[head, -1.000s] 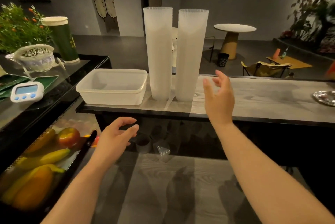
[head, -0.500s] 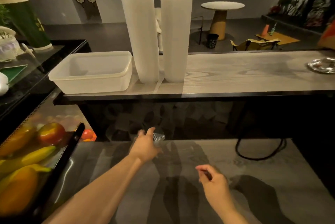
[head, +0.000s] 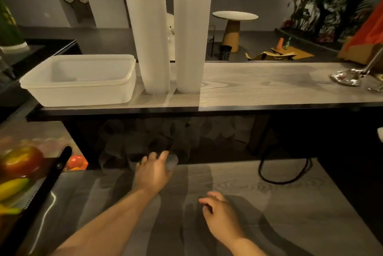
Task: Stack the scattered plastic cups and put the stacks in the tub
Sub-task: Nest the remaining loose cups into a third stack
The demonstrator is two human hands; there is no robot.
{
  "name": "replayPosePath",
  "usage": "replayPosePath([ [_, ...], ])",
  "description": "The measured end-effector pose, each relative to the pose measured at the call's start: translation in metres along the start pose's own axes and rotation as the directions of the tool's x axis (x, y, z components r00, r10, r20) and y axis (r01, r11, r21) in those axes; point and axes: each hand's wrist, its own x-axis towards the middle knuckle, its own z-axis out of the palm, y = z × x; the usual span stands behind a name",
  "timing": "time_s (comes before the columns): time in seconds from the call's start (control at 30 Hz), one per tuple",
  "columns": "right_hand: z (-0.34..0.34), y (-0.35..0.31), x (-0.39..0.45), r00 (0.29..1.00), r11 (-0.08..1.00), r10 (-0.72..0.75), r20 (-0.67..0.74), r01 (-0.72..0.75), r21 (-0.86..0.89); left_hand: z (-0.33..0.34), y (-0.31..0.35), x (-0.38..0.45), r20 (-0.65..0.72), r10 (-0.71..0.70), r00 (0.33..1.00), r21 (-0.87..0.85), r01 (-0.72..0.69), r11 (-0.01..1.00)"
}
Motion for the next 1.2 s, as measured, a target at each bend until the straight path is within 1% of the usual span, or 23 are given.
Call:
replayPosePath([
  [0.07,0.001,-0.015,0.017,1.0,0.998,-0.029,0.012,0.03,-0.061,-0.003,-0.007,-0.011,-0.015,-0.037,0.999,-0.155,0.034,0.987],
  [0.1,0.0,-0.024,0.028,0.999,0.995,-0.052,0.016,0.053,-0.08,-0.006,-0.011,-0.015,0.008,-0.082,0.997,-0.26,0.082,0.962],
  [0.17,-0.002,-0.043,0.055,0.997,0.989,-0.074,0.026,0.077,-0.129,-0.013,-0.018,-0.019,0.106,-0.176,0.979,-0.443,0.205,0.873],
  [0.2,-0.003,-0.052,0.069,0.997,0.985,-0.07,0.037,0.075,-0.158,-0.014,-0.022,-0.02,0.164,-0.221,0.961,-0.52,0.275,0.809],
  [0.23,-0.004,-0.061,0.082,0.997,0.977,-0.059,0.058,0.069,-0.2,-0.015,-0.026,-0.021,0.23,-0.269,0.935,-0.596,0.354,0.721],
  [0.27,-0.004,-0.069,0.095,0.996,0.968,-0.046,0.082,0.065,-0.242,-0.015,-0.03,-0.022,0.298,-0.317,0.9,-0.683,0.434,0.588],
  [0.33,-0.004,-0.082,0.114,0.992,0.947,-0.018,0.128,0.058,-0.317,-0.016,-0.036,-0.028,0.449,-0.37,0.814,-0.808,0.546,0.221],
  [0.37,-0.004,-0.087,0.119,0.991,0.936,-0.003,0.136,0.051,-0.348,-0.014,-0.039,-0.032,0.504,-0.369,0.781,-0.823,0.564,0.07],
  [0.4,-0.003,-0.09,0.122,0.992,0.927,0.004,0.127,0.044,-0.371,-0.015,-0.041,-0.036,0.537,-0.359,0.763,-0.825,0.565,-0.034],
  [0.47,-0.002,-0.093,0.121,0.997,0.921,-0.008,0.075,0.036,-0.388,-0.013,-0.046,-0.043,0.565,-0.359,0.743,-0.819,0.557,-0.138],
  [0.53,-0.002,-0.092,0.113,0.998,0.935,-0.059,-0.034,0.043,-0.352,-0.013,-0.047,-0.049,0.593,-0.342,0.729,-0.805,0.541,-0.242],
  [0.6,-0.006,-0.089,0.097,0.985,0.98,-0.08,-0.154,0.049,-0.193,-0.016,-0.046,-0.056,0.62,-0.298,0.726,-0.778,0.522,-0.349],
  [0.67,-0.015,-0.087,0.076,0.978,0.997,-0.064,-0.199,0.073,0.034,-0.02,-0.04,-0.061,0.644,-0.25,0.723,-0.741,0.51,-0.437],
  [0.7,-0.019,-0.086,0.065,0.983,0.987,-0.032,-0.181,0.059,0.151,-0.022,-0.035,-0.063,0.654,-0.226,0.722,-0.723,0.51,-0.466],
  [0.73,-0.025,-0.086,0.057,0.992,0.962,-0.002,-0.127,0.037,0.271,-0.024,-0.027,-0.064,0.664,-0.19,0.723,-0.702,0.515,-0.491],
  [0.8,-0.032,-0.083,0.049,0.999,0.897,0.047,0.021,-0.052,0.439,-0.029,-0.01,-0.068,0.687,-0.119,0.717,-0.653,0.537,-0.534],
  [0.87,-0.039,-0.082,0.043,0.985,0.85,0.103,0.137,-0.159,0.502,-0.032,0.008,-0.073,0.695,-0.064,0.716,-0.614,0.545,-0.57],
  [0.9,-0.044,-0.081,0.042,0.979,0.839,0.118,0.169,-0.189,0.51,-0.036,0.016,-0.077,0.698,-0.038,0.715,-0.593,0.548,-0.589],
  [0.97,-0.054,-0.079,0.043,0.973,0.812,0.131,0.188,-0.215,0.543,-0.041,0.027,-0.084,0.706,0.001,0.708,-0.56,0.559,-0.611],
  [1.03,-0.062,-0.08,0.042,0.966,0.785,0.167,0.198,-0.252,0.567,-0.045,0.032,-0.089,0.709,0.032,0.705,-0.558,0.589,-0.585],
  [1.07,-0.064,-0.082,0.041,0.96,0.78,0.178,0.218,-0.272,0.563,-0.046,0.035,-0.092,0.707,0.057,0.705,-0.568,0.613,-0.549],
  [1.17,-0.054,-0.083,0.042,0.959,0.843,0.149,0.24,-0.25,0.476,-0.05,0.043,-0.099,0.701,0.116,0.704,-0.621,0.682,-0.387],
  [1.2,-0.051,-0.081,0.044,0.959,0.846,0.148,0.241,-0.249,0.472,-0.049,0.047,-0.1,0.706,0.122,0.698,-0.634,0.698,-0.333],
])
